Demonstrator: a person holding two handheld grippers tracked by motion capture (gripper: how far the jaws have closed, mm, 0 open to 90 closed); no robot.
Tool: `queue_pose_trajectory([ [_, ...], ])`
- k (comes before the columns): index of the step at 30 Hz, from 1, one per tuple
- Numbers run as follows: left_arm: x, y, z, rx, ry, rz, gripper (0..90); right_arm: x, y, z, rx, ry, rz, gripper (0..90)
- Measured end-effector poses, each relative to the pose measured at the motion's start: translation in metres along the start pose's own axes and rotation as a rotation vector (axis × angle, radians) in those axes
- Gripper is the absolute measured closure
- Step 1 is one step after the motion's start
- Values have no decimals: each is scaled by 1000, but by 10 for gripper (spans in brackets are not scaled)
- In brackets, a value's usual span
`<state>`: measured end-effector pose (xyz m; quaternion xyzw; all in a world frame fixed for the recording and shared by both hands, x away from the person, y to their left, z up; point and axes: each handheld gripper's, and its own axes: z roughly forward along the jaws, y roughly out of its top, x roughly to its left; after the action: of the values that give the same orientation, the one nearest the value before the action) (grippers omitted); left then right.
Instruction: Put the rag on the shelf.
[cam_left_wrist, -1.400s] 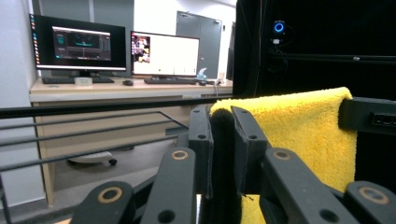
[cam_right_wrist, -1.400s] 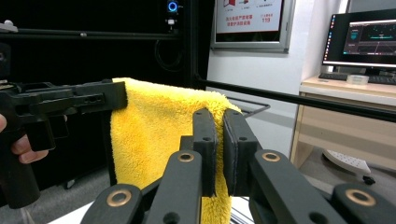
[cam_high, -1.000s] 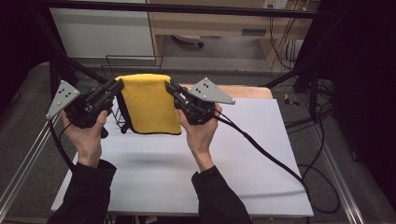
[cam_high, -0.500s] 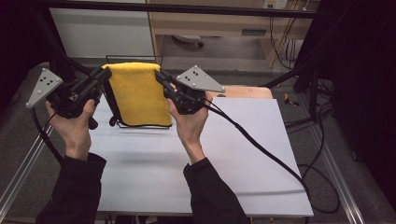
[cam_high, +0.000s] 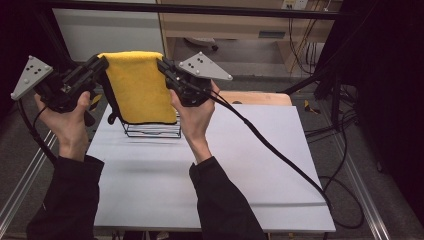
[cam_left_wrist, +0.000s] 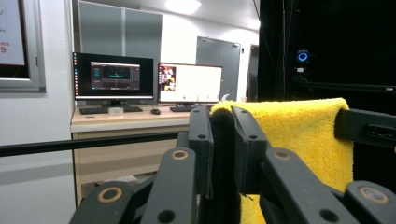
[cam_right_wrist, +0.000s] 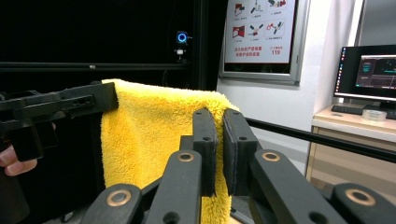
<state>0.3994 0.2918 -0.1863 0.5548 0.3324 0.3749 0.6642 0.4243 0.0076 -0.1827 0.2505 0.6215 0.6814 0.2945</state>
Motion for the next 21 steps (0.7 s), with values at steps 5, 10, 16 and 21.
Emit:
queue_pose_trajectory([
  [5, 5, 7, 4, -3, 2, -4, 789, -3, 9, 8, -4, 0, -4, 850],
  [10, 10, 19, 8, -13, 8, -6, 788, -3, 21, 16, -5, -3, -17, 850],
  [16, 15, 31, 13, -24, 22, 0, 789, -3, 34, 25, -16, -5, -28, 850],
  [21, 20, 37, 20, -29, 34, -7, 789, -5, 44, 34, -21, -9, -31, 849],
])
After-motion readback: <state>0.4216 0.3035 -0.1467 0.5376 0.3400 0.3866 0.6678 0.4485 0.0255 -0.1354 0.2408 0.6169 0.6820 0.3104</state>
